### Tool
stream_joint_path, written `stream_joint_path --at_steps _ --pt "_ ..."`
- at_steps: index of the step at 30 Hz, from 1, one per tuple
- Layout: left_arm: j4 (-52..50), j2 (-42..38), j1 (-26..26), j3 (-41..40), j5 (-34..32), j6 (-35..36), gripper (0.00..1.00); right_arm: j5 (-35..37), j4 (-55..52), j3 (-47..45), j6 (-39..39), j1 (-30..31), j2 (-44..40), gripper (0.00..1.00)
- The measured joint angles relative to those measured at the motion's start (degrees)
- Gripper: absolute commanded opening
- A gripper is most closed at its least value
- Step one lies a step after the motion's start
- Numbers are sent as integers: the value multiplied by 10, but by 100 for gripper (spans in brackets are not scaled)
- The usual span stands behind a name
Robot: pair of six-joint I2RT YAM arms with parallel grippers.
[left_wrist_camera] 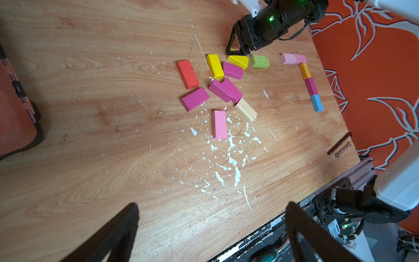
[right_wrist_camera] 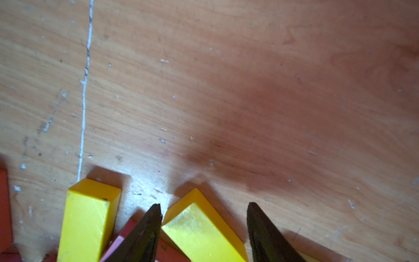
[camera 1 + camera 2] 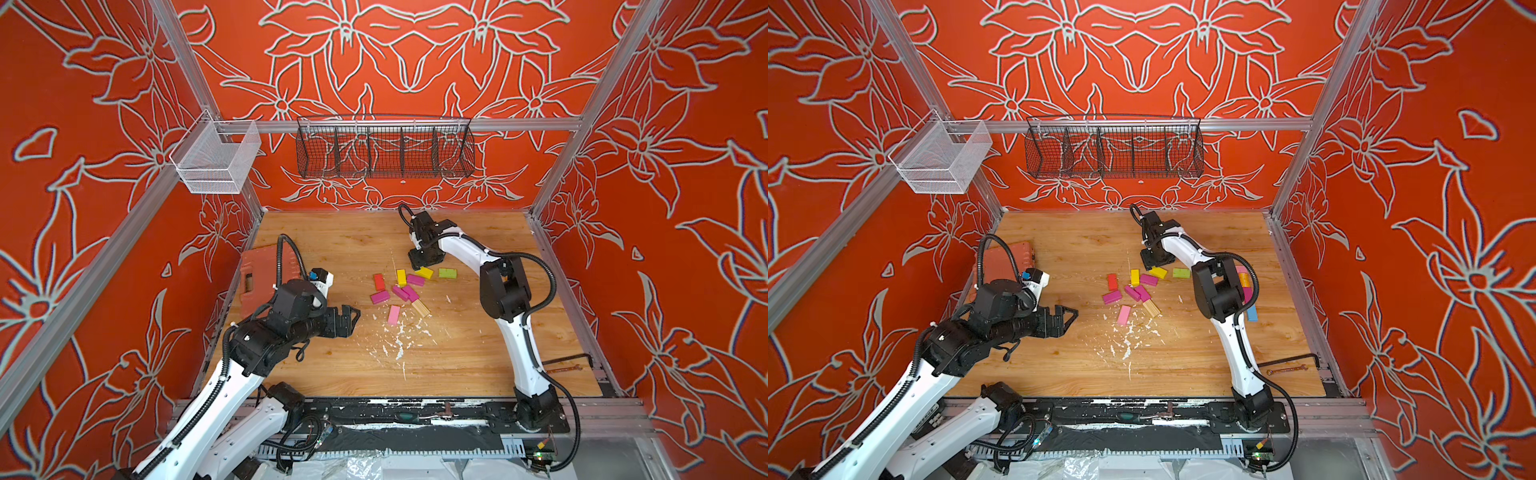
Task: Assemble the number 7 with building blocks
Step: Assemble the building block at the center of the board.
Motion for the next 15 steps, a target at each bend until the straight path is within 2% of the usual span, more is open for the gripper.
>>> stream_joint_path --at_steps 15 --pt "0 -2 0 -4 1 -2 98 0 18 -92 -54 0 -41 61"
